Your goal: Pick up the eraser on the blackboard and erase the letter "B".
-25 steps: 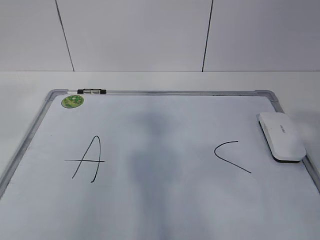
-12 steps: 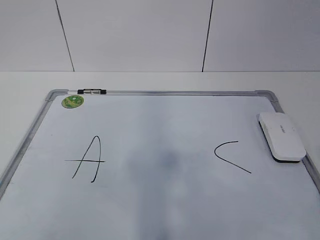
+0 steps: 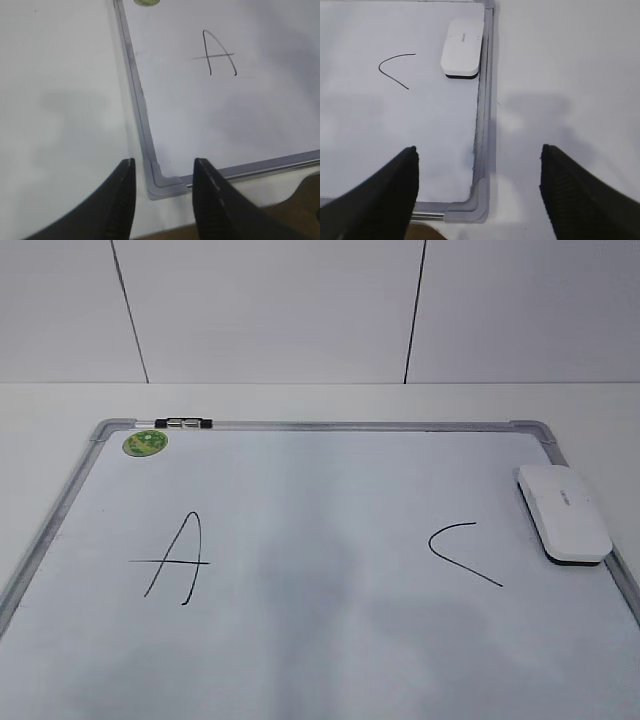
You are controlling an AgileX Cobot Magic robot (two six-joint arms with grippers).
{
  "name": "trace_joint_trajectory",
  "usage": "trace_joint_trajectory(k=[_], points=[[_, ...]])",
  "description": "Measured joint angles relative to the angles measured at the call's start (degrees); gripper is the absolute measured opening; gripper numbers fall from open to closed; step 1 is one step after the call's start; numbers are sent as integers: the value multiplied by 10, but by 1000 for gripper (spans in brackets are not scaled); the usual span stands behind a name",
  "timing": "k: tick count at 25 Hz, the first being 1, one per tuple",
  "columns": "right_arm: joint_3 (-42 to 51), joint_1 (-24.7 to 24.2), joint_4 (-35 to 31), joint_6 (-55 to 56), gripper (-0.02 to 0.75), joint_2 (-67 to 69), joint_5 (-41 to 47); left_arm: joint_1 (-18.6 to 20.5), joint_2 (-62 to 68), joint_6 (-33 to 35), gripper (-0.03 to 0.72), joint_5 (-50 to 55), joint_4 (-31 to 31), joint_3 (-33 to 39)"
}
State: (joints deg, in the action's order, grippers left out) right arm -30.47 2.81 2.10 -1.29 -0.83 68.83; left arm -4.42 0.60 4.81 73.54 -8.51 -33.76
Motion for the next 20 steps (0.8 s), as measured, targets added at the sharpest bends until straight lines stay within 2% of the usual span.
trace_joint_trajectory(k=[8, 20], points=[[14, 0, 15, -1, 594, -1, -22, 0, 0, 0, 287, -84, 10, 43], [18, 0, 13, -1, 594, -1, -28, 0, 0, 0, 287, -100, 10, 47]])
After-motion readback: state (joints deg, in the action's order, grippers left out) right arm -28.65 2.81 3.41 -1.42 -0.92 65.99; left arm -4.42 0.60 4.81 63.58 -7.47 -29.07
